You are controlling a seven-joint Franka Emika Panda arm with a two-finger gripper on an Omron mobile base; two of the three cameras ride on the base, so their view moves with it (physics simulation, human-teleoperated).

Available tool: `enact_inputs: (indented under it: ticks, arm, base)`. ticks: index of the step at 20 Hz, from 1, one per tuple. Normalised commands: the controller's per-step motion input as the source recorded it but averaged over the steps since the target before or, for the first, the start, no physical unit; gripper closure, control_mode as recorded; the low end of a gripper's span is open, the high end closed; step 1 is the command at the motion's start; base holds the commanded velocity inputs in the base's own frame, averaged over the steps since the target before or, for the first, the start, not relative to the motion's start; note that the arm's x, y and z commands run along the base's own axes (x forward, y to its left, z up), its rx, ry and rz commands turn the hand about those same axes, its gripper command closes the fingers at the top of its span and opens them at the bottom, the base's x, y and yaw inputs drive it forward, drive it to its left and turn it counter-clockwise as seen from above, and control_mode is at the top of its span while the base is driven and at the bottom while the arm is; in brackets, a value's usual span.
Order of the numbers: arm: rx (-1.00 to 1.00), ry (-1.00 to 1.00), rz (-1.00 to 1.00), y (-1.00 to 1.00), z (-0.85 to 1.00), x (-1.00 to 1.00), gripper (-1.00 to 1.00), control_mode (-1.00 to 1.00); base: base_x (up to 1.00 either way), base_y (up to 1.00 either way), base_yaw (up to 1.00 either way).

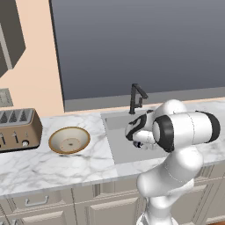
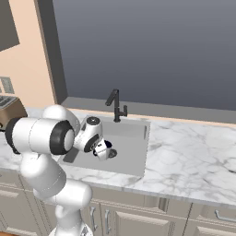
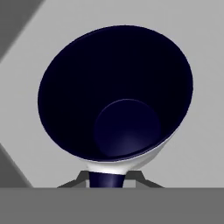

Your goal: Pick the mug and place it in the sink. Pick the bowl and place it in the open cabinet and then close the cabinet.

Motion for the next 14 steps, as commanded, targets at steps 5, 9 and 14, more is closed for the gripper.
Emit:
enact_inputs:
  ticks: [5, 9, 14]
  arm:
    - [0.0, 0.02, -0.04, 0.0, -0.42, 0.11, 1.0, -1.0]
    - [0.0, -0.01, -0.05, 0.0, -0.39, 0.01, 1.0, -1.0]
    - [0.0, -0.01, -0.04, 0.0, -0.38, 0.06, 1.0, -1.0]
  base:
    - [0.0, 0.0, 0.0]
    - [0.0, 0.0, 0.0]
    - [0.0, 0.0, 0.0]
